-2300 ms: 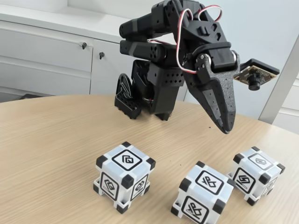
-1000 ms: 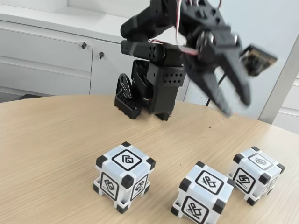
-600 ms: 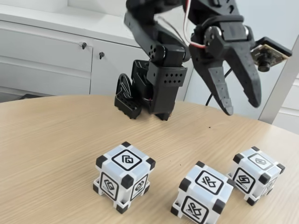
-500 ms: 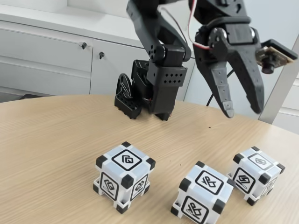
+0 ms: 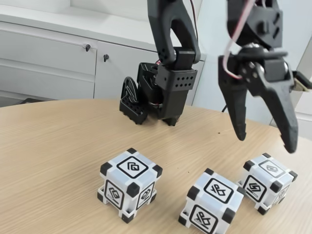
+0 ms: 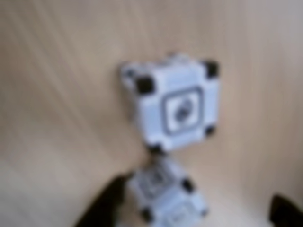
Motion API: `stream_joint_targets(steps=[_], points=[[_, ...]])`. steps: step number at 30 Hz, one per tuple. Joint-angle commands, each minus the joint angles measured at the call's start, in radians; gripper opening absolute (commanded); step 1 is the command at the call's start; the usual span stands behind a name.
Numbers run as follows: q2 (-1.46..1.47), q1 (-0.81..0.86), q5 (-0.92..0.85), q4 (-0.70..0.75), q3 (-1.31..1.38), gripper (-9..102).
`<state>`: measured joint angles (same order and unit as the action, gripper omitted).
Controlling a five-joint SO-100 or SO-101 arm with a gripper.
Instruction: Stack cubes from left to right.
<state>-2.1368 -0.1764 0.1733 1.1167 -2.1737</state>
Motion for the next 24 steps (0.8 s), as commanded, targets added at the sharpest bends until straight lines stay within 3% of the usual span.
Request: stream_joint_targets(steps=[1,24], points=[[0.035,-0.060,0.009,0.000,0.048,34],[0.213,-0.127,0.083,-0.109,0.097,42]])
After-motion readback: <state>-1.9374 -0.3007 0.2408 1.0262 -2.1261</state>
